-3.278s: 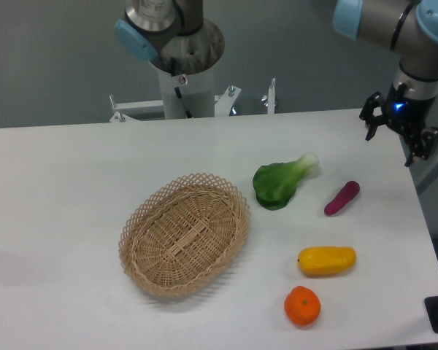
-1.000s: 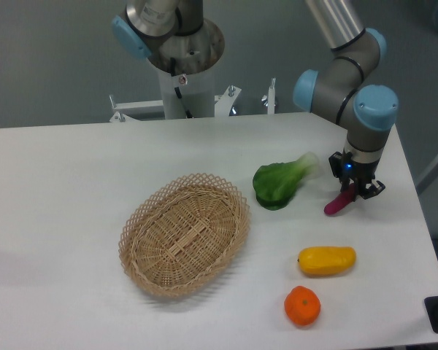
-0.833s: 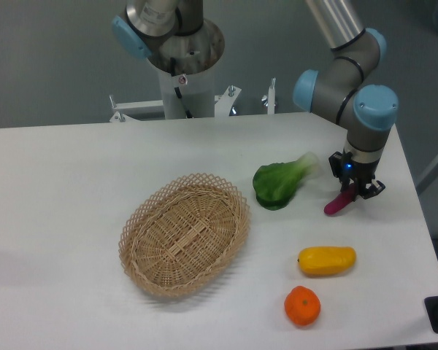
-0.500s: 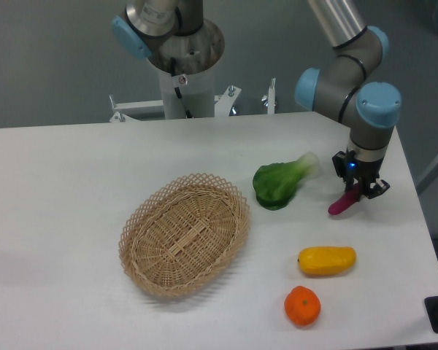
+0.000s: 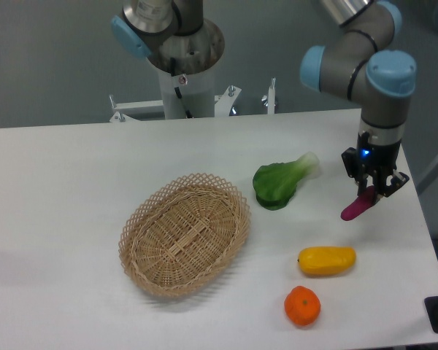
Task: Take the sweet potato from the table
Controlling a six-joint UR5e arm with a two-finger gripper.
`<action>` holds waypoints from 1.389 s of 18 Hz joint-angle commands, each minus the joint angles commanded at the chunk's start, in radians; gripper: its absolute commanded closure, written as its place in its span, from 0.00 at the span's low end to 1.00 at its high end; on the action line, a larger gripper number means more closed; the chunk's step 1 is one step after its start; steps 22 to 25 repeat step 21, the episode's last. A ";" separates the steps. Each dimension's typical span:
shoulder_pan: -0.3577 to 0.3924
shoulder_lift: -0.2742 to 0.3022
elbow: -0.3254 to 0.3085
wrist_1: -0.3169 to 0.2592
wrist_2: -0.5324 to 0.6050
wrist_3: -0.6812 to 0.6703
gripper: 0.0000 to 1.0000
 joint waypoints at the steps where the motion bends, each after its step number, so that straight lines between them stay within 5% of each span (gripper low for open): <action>1: -0.008 0.022 -0.003 -0.011 -0.002 -0.026 0.78; 6: -0.029 0.060 0.003 -0.049 -0.035 -0.155 0.78; 25: -0.028 0.057 0.012 -0.045 -0.038 -0.158 0.78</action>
